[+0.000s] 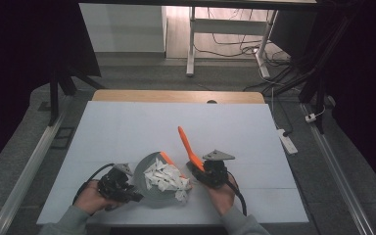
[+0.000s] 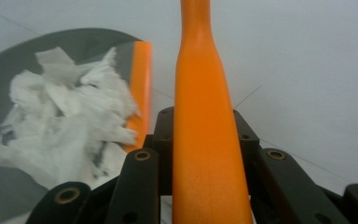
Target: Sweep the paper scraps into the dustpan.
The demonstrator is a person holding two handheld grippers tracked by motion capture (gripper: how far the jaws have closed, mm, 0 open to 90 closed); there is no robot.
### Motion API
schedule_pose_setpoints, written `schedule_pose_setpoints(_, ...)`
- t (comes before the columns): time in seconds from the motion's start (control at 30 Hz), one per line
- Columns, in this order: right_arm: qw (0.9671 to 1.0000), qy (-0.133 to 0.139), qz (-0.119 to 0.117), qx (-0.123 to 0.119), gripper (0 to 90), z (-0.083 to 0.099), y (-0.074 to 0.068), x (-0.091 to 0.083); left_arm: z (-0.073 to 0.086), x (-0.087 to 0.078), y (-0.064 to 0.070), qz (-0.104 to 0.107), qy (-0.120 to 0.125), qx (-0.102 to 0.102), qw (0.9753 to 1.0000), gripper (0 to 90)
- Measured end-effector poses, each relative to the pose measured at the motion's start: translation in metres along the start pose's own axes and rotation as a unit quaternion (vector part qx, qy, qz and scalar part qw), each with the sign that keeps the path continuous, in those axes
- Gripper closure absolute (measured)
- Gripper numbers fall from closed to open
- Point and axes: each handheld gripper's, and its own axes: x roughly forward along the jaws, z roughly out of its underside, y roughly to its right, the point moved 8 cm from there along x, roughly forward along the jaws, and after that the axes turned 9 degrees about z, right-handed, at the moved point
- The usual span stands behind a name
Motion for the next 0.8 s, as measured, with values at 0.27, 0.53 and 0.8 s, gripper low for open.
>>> schedule_pose_setpoints(0.27,0.9992,0.011,-0.038,-0.002,70.4,-0.014,-0.041,0.011,-0.003,0.002,0.002,0.002,0.002,-0.001,1.0000,61.4)
schedule_pose_setpoints(0.53,0.9966,0.043,-0.066,-0.021,70.4,-0.042,-0.057,0.010,-0.003,0.001,0.000,0.002,0.004,-0.002,1.0000,61.4)
schedule_pose_setpoints(0.8,0.9959,0.056,-0.069,-0.011,70.4,-0.044,-0.030,-0.008,-0.002,0.001,0.000,0.003,0.004,-0.004,1.0000,61.4)
